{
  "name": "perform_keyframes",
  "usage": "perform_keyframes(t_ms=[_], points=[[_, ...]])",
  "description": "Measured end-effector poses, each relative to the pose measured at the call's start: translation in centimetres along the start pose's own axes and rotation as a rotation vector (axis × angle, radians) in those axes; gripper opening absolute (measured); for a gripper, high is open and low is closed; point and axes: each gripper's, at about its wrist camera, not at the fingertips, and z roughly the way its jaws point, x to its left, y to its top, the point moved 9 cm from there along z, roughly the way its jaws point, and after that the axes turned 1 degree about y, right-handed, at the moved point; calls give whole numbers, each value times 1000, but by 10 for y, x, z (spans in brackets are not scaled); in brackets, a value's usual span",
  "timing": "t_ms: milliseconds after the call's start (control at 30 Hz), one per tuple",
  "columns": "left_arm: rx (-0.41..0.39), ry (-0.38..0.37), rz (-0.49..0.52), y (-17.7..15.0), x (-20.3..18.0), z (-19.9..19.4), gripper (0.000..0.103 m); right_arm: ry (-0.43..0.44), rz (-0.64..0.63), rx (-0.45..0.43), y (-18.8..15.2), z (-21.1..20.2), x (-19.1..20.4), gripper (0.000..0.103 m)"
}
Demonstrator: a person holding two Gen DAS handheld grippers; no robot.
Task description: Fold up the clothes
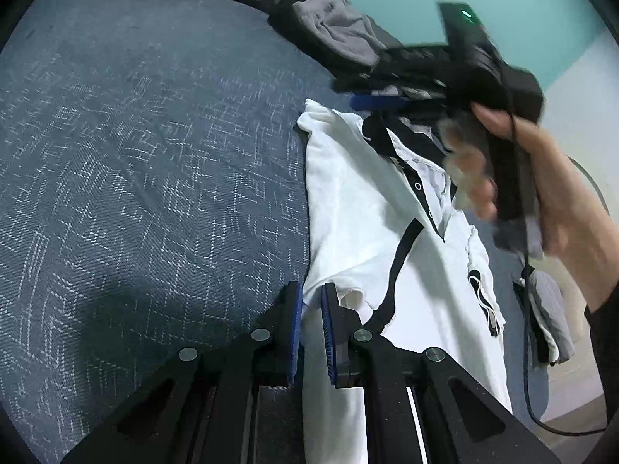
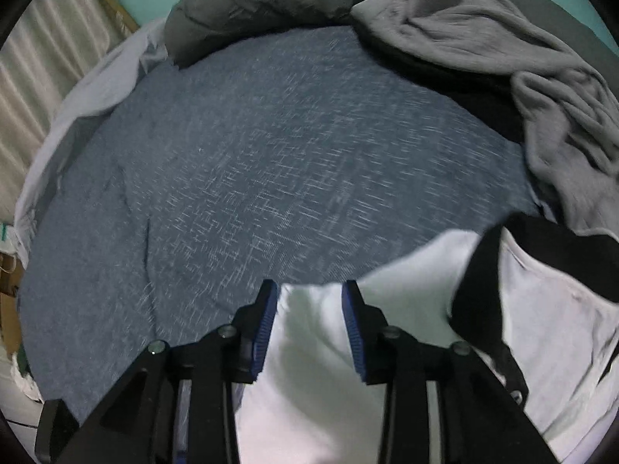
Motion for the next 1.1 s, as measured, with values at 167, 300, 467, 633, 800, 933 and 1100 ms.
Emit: perform_keyframes(t_ms=[167, 300, 467, 633, 800, 933, 1100], points=[[8, 3, 27, -3, -2, 5, 11, -47, -44, 49, 1, 27, 3, 35], [8, 6, 44, -5, -5, 6, 9, -32, -53, 28, 1, 30, 2, 6], [4, 9, 61, -5, -7, 3, 5, -47, -46, -27, 8, 24, -6, 1], [2, 6, 58, -4, -7, 1, 5, -85, 1, -68, 17, 22, -28, 1], [-4, 8, 51, -5, -3, -2, 5, -88, 11, -38, 10, 34, -26, 1], [-10, 6, 51, -5, -2, -5, 5, -51, 15, -47, 10, 37, -23, 1], [-6, 9, 51, -6, -4, -6, 5, -48, 42, -60, 15, 29, -23, 1]])
